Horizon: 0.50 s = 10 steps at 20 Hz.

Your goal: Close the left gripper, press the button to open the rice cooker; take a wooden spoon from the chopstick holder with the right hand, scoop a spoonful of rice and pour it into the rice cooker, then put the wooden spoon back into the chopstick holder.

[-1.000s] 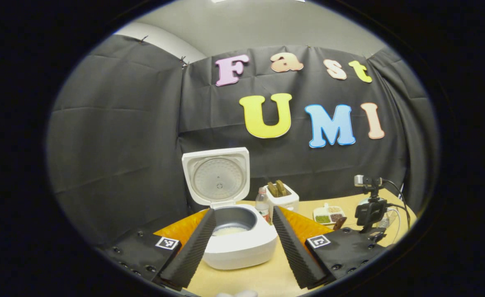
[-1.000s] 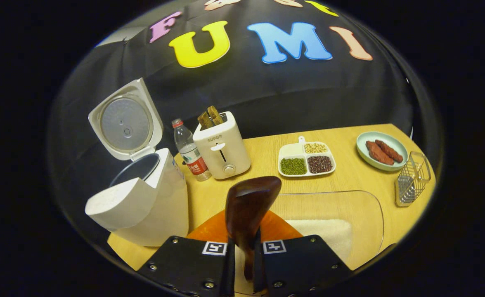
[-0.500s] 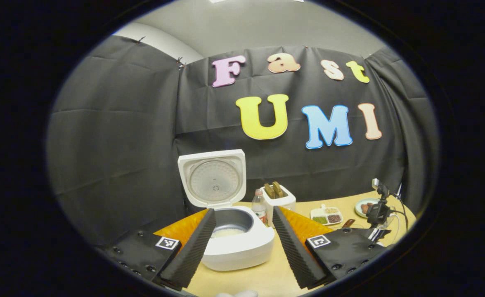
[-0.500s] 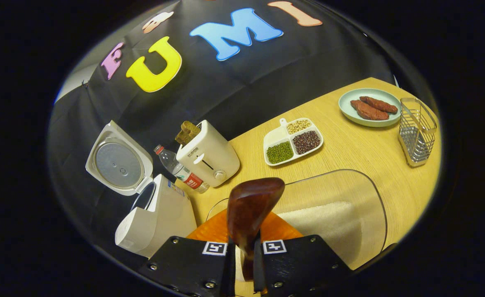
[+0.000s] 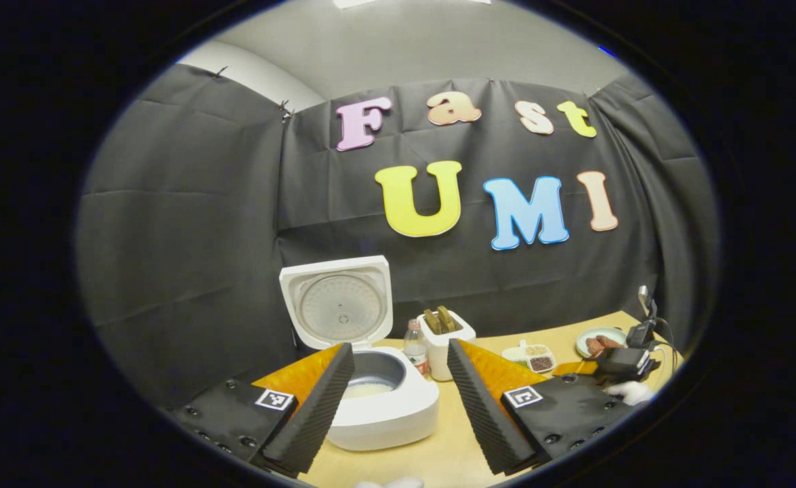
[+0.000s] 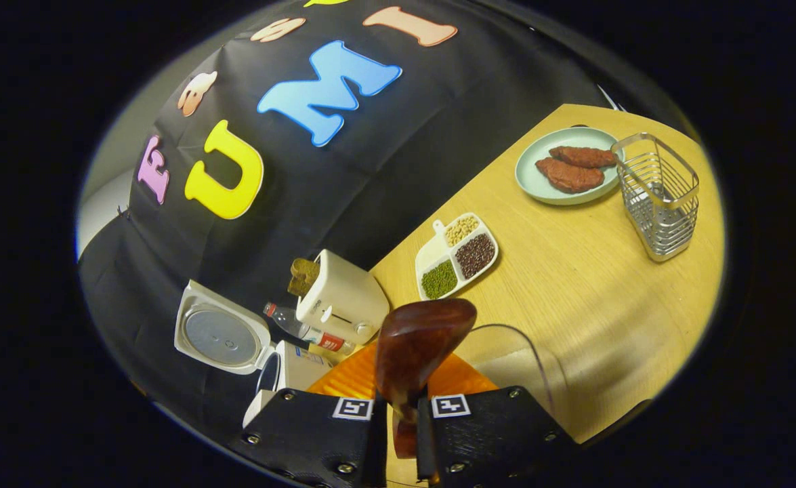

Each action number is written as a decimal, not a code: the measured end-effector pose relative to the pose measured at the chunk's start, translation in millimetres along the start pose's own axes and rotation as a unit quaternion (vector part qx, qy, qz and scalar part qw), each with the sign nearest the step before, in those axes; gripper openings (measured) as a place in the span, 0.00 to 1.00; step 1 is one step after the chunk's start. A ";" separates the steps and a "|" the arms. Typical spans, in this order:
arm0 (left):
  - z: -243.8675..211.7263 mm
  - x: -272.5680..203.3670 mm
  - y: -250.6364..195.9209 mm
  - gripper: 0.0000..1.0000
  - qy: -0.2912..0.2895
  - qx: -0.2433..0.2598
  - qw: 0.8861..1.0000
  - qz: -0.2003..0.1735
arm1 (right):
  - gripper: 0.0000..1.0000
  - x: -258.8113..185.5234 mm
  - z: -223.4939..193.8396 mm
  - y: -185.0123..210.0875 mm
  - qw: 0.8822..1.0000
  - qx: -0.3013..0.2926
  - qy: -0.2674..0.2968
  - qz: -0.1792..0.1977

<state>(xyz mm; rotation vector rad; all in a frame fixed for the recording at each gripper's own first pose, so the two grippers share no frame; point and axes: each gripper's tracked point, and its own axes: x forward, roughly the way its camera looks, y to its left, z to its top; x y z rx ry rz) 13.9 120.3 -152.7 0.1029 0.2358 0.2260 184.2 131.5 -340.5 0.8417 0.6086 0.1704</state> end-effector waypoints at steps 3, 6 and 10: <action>4.4 1.9 -6.8 0.98 -0.004 0.006 1.000 -0.006 | 0.17 -11.0 21.3 -5.5 1.000 0.006 -0.021 0.000; 5.8 3.6 -15.4 0.97 -0.003 -0.001 1.000 -0.011 | 0.17 -19.4 29.9 -8.4 1.000 0.008 -0.030 -0.002; 5.3 4.0 -21.4 0.96 -0.003 0.001 1.000 -0.016 | 0.17 -25.7 34.6 -2.3 0.999 0.023 -0.031 0.004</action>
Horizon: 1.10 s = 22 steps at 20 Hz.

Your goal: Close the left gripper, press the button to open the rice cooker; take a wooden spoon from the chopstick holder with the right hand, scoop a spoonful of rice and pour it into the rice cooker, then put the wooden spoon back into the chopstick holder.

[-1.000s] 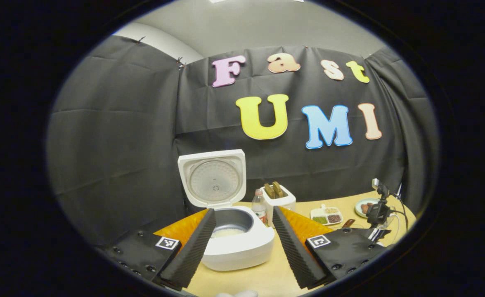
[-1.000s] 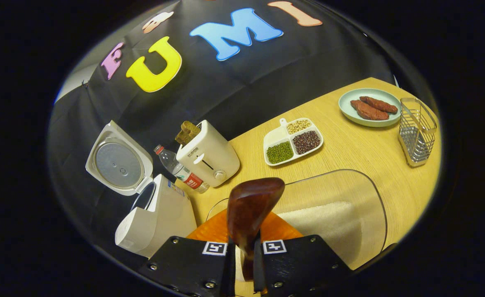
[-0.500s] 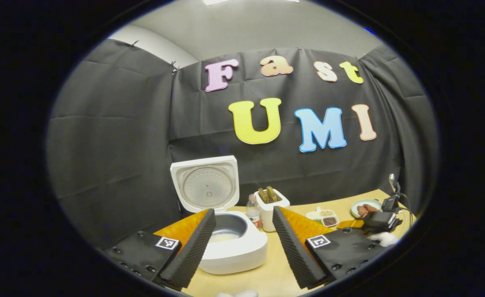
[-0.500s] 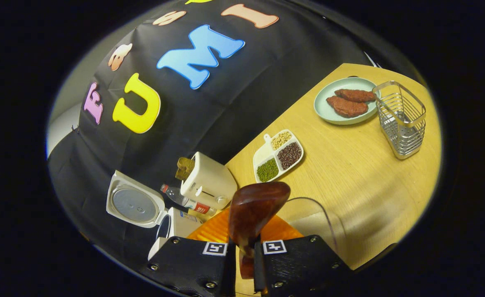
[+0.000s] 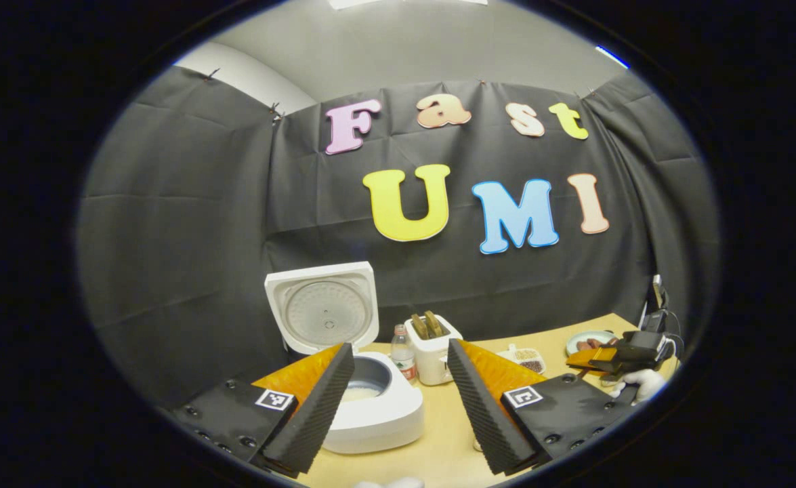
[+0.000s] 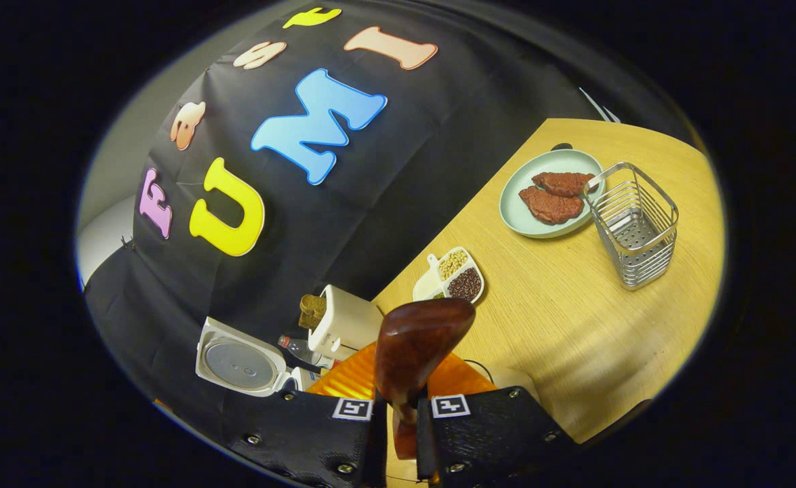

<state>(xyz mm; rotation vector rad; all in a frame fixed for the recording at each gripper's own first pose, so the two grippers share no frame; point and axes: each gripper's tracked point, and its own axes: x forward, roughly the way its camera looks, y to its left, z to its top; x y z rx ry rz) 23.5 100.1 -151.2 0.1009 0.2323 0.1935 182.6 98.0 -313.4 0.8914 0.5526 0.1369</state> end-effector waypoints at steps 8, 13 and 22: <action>-4.8 -8.8 8.8 0.96 0.001 0.004 1.000 0.005 | 0.17 -13.9 23.0 48.9 1.000 0.023 -0.011 0.019; -16.1 -18.5 23.4 0.98 0.003 0.003 1.000 0.015 | 0.17 -6.0 19.9 120.1 0.998 0.041 0.001 0.049; -34.0 -39.0 60.2 0.97 0.007 -0.011 0.998 0.055 | 0.17 41.2 -49.7 257.0 0.992 0.037 0.056 0.104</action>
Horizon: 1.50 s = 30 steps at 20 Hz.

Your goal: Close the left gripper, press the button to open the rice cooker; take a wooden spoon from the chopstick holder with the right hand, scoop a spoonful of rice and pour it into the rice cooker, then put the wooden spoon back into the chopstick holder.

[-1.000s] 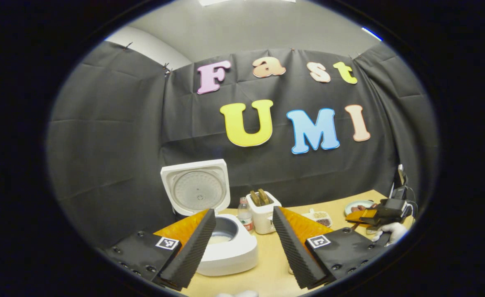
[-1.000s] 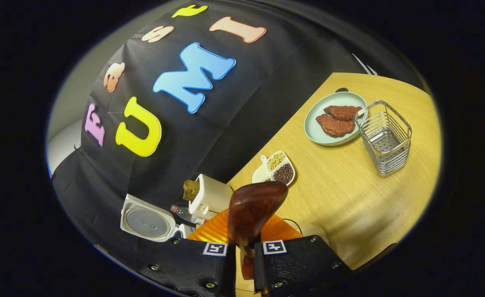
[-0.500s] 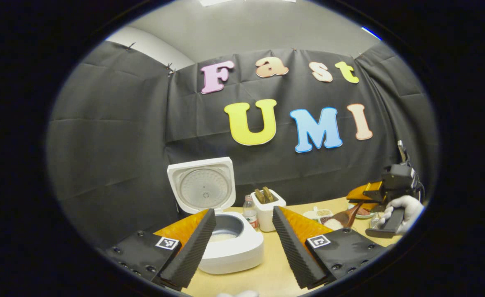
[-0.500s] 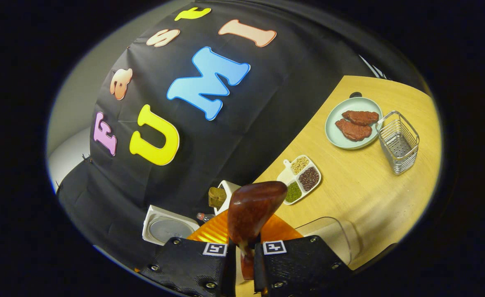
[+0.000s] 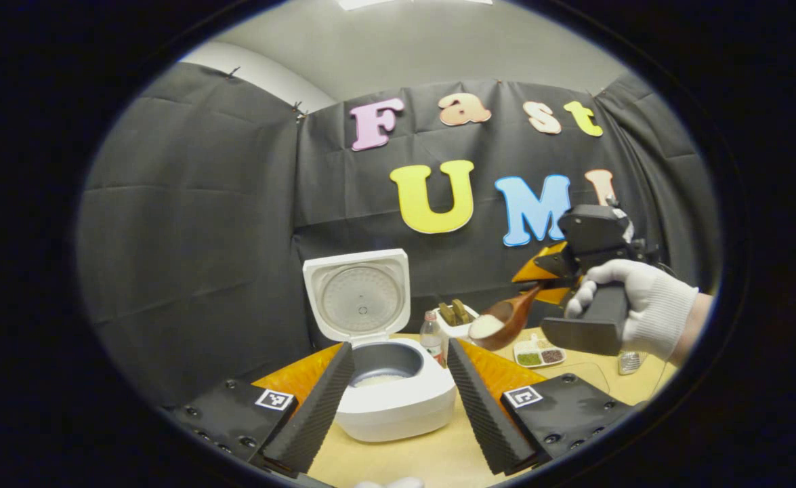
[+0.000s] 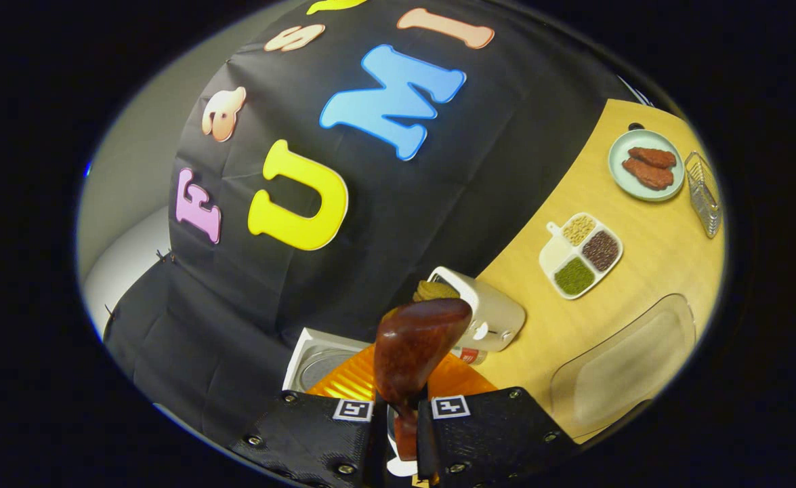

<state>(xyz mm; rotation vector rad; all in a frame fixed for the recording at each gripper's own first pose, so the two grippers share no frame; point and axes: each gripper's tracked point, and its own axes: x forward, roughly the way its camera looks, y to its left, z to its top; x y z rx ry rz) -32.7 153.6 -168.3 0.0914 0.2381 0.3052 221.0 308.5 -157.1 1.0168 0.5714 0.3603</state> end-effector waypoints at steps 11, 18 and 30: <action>-15.6 -13.6 56.9 0.96 0.016 -0.014 0.997 0.072 | 0.17 88.6 -141.2 59.9 0.994 -0.057 0.092 0.031; -26.8 -19.9 67.2 0.98 0.025 -0.016 0.995 0.090 | 0.17 119.4 -143.1 37.8 0.991 -0.119 0.068 0.002; -57.4 -26.1 80.1 0.97 0.054 -0.019 0.993 0.107 | 0.17 128.9 -163.9 54.9 0.890 -0.456 -0.016 0.017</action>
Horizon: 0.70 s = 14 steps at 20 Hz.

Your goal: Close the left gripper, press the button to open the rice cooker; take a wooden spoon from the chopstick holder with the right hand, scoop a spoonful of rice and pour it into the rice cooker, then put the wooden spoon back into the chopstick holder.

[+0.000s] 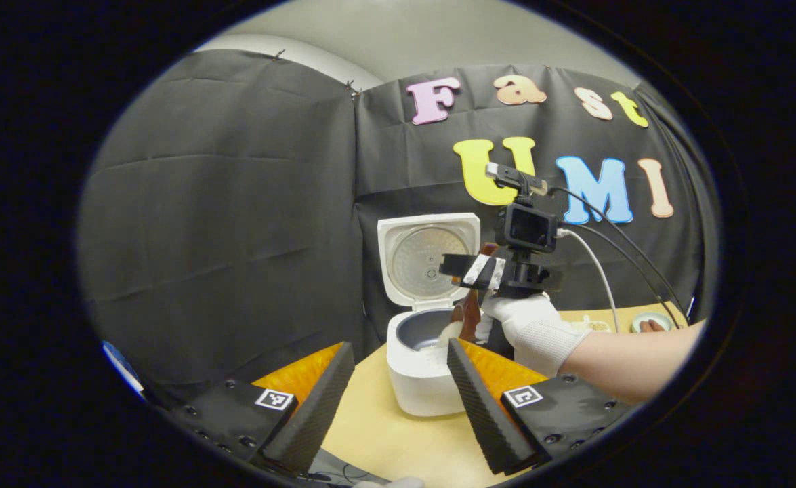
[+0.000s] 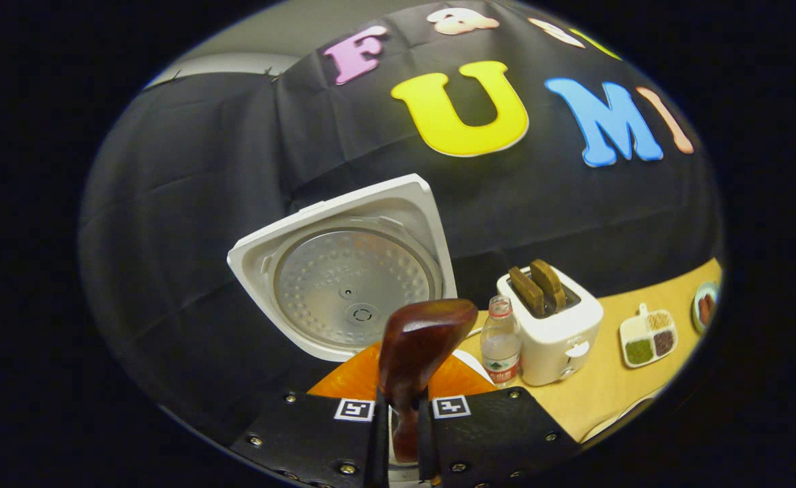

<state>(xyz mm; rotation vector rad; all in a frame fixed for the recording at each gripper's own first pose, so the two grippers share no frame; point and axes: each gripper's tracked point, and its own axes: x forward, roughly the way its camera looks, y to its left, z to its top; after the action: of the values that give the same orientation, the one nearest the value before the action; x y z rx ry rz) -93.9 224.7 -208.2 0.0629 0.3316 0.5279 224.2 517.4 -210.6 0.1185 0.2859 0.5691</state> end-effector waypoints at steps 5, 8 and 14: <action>4.4 1.6 -2.6 0.98 -0.005 -0.005 1.000 0.000 | 0.17 -1.1 4.1 33.6 0.982 -0.186 -0.017 0.031; 8.7 2.9 -3.7 0.98 -0.010 -0.003 1.000 0.000 | 0.17 -1.6 3.6 48.0 0.962 -0.268 -0.035 0.044; 10.1 3.8 -3.5 0.98 -0.012 -0.004 1.000 0.000 | 0.17 -3.5 -7.3 54.0 0.953 -0.296 -0.030 0.060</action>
<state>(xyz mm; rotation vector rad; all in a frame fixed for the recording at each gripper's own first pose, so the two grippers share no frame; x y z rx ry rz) -85.7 223.8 -200.2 0.0619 0.3071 0.5285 191.4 560.9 -206.6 -0.4296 0.0396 0.7501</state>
